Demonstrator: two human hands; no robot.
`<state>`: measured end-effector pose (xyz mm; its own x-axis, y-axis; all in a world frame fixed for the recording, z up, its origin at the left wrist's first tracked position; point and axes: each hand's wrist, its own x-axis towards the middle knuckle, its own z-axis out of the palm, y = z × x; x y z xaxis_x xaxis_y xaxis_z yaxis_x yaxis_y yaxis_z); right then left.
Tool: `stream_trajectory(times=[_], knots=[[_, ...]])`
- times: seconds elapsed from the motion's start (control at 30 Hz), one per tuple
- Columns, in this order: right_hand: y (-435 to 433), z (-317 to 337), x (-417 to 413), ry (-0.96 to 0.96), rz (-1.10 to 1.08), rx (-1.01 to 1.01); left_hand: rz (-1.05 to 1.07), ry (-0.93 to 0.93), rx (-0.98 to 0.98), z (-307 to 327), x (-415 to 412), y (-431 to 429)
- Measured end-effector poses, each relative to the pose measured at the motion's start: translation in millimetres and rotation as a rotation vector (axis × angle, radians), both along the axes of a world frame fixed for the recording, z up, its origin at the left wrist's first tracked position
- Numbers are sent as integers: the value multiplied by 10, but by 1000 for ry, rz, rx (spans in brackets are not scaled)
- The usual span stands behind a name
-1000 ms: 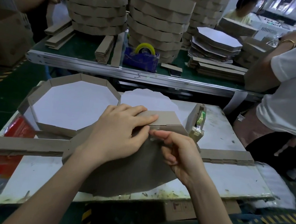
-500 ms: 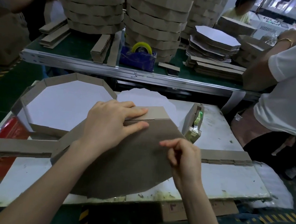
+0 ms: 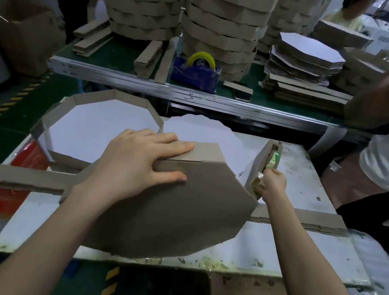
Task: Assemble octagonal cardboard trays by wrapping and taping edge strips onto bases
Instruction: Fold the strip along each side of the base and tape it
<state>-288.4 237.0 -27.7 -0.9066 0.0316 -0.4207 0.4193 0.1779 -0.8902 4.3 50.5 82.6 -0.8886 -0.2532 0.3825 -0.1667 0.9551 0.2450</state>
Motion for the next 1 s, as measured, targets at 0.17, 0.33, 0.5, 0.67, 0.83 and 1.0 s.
stream_trajectory(times=[0.17, 0.33, 0.5, 0.67, 0.83, 1.0], knots=[[98, -280, -440, -113, 29, 236, -5, 11, -32, 19, 13, 41], [114, -379, -753, -182, 77, 134, -12, 1, -10, 21, -12, 66], [48, -423, -892, -226, 23, 164, -2, -5, 18, 4, -37, 56], [29, -370, -830, -197, -54, -16, -6, -7, 39, 12, -81, 38], [-32, -372, -581, -78, -310, -341, -14, 11, 42, 8, -115, 52], [-13, -624, -331, -38, -327, -367, -6, -15, 73, 4, -114, 23]])
